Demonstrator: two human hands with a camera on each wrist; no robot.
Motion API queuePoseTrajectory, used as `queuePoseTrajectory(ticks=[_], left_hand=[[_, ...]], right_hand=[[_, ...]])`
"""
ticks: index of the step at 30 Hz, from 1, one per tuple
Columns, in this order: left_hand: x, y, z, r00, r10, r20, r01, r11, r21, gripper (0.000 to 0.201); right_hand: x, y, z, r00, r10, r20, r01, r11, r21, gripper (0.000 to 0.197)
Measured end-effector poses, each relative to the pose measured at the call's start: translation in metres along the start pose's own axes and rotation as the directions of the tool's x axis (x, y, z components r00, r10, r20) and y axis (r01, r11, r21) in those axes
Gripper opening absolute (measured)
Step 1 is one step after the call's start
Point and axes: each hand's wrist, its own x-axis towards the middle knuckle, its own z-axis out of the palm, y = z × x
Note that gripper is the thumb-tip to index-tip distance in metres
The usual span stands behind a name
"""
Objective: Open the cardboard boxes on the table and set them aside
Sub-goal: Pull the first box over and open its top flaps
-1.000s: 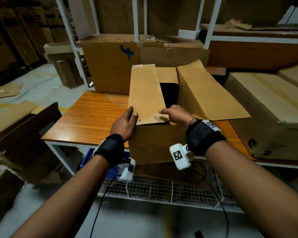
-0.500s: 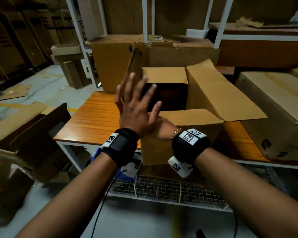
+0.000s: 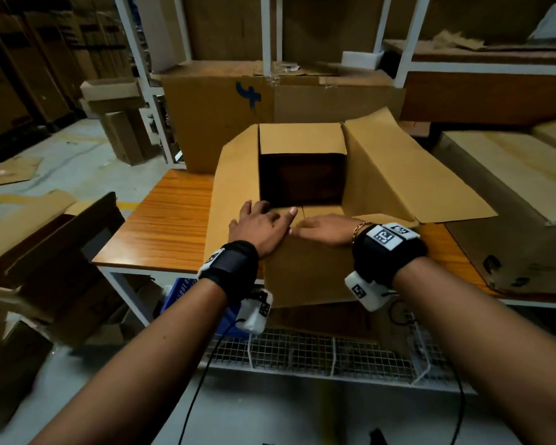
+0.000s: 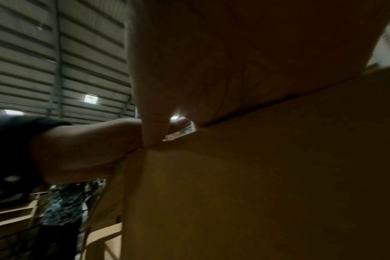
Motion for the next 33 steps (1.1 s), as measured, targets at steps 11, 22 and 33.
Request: queuePoseTrajectory(ticks=[11, 22, 33], left_hand=[[-0.001, 0.004, 0.003, 1.0, -0.017, -0.02, 0.02, 0.986, 0.163, 0.074], [-0.006, 0.004, 0.009, 0.998, 0.002, -0.06, 0.008, 0.985, 0.173, 0.071], [0.001, 0.003, 0.01, 0.996, 0.01, -0.092, 0.001, 0.993, 0.118, 0.07]], right_hand=[[0.025, 0.082, -0.011, 0.895, 0.422, 0.142, -0.443, 0.875, 0.196, 0.083], [0.083, 0.141, 0.013, 0.826, 0.4, 0.399, -0.521, 0.811, 0.267, 0.123], [0.034, 0.091, -0.016, 0.916, 0.384, 0.119, -0.401, 0.847, 0.349, 0.104]])
